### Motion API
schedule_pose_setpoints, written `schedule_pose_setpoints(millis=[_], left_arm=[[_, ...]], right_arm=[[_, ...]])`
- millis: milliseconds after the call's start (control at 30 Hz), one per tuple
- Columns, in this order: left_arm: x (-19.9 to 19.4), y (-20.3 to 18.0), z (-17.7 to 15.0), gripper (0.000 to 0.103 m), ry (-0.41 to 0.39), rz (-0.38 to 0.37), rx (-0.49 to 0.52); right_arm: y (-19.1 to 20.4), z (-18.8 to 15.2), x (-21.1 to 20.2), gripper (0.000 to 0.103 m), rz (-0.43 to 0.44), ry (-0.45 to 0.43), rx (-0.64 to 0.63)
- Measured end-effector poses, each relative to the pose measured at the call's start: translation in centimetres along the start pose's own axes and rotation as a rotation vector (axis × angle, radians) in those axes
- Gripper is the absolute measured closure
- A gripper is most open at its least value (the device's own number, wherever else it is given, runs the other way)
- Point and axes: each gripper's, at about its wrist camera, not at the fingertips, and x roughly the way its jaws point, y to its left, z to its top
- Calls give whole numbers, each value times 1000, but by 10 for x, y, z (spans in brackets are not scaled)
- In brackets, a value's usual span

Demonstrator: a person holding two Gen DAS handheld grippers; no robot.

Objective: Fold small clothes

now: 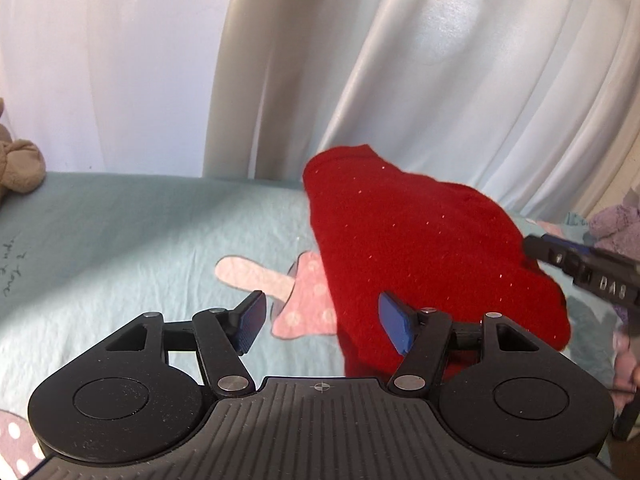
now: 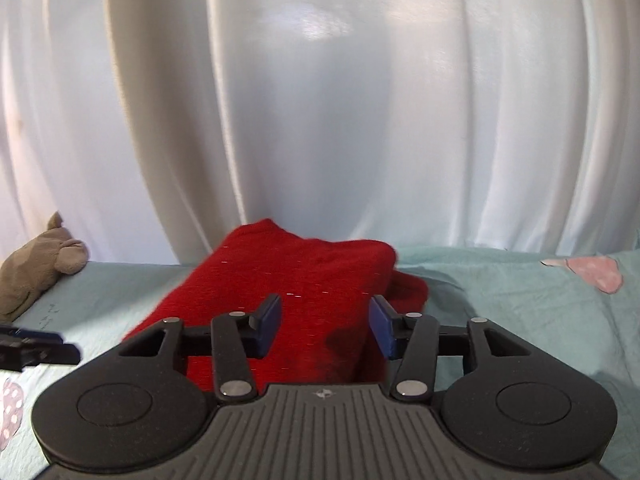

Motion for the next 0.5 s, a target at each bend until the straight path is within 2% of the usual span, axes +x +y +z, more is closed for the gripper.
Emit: schedule_pose_setpoints(millis=[100, 167, 267, 367, 500], left_arm=[[20, -18, 8, 37, 38, -49, 1], [31, -29, 8, 36, 61, -57, 15], [41, -40, 2, 29, 67, -53, 82], [54, -39, -6, 28, 110, -85, 55], [55, -42, -12, 21, 95, -66, 56]], right_arm=[[31, -9, 3, 75, 77, 26, -101], [44, -19, 11, 88, 69, 58, -183], [41, -32, 20, 90, 28, 105, -218], [34, -45, 26, 93, 24, 130, -219], [32, -60, 27, 93, 34, 85, -244]])
